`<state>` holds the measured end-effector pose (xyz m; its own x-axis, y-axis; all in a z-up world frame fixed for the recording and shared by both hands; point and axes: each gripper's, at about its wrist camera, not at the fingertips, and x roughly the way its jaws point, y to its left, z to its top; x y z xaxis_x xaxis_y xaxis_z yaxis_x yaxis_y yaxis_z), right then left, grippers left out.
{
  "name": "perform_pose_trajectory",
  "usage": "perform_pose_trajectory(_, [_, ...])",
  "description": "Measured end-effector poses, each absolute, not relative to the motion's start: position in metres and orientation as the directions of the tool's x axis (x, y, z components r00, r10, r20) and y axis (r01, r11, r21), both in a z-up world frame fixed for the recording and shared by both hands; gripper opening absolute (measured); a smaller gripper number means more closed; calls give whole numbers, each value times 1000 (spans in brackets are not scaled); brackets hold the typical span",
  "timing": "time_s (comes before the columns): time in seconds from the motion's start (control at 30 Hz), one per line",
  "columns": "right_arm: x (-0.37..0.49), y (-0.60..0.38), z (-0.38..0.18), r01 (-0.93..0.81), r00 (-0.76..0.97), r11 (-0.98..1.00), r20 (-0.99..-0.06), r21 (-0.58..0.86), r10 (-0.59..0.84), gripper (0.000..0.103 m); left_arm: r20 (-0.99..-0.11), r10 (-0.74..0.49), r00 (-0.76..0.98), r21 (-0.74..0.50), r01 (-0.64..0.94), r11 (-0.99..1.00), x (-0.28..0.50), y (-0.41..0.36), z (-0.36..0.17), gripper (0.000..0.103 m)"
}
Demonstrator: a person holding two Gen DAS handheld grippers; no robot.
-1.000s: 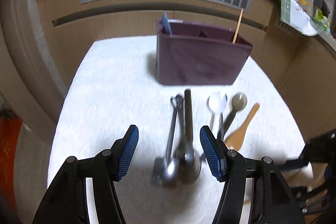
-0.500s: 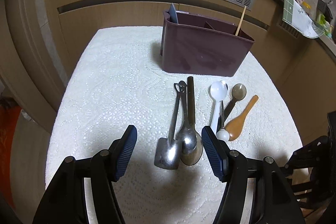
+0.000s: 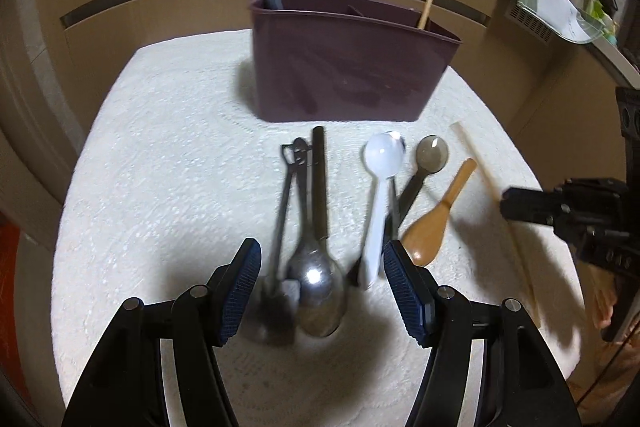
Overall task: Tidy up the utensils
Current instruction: 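Grasp the white plastic spoon with the left gripper while the right gripper grasps the second chopstick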
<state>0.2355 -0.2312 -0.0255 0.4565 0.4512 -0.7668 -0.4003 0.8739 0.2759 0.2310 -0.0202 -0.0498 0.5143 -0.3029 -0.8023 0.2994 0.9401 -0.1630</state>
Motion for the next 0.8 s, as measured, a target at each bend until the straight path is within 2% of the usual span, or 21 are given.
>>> perform_pose_trajectory(0.17, [243,-241,-23,-335,512,902,-751,271,416,5,-806,-378,455,-171,432,885,258,-58,-45,60])
perform_pose_trajectory(0.27, [245,-247,-25,-326,513,903,-750,279,417,5,-828,-323,458,-101,445,890,281,-78,-50,60])
perform_pose_trajectory(0.5, [238,-251,-29,-314,518,928,-782,203,347,9,-868,-257,424,-51,440,897,314,-106,-68,60])
perform_pose_trajectory(0.53, [238,-252,-30,-311,514,927,-784,209,349,11,-869,-250,428,-43,436,899,316,-108,-69,59])
perform_pose_trajectory(0.6, [238,-254,-34,-305,503,927,-790,218,351,18,-870,-242,429,-41,426,904,319,-107,-73,44])
perform_pose_trajectory(0.67, [237,-252,-36,-306,509,930,-791,201,339,30,-860,-255,442,-54,419,906,318,-102,-70,35])
perform_pose_trajectory(0.8, [236,-239,-42,-333,496,928,-805,169,325,33,-838,-275,471,-76,399,914,308,-81,-61,35])
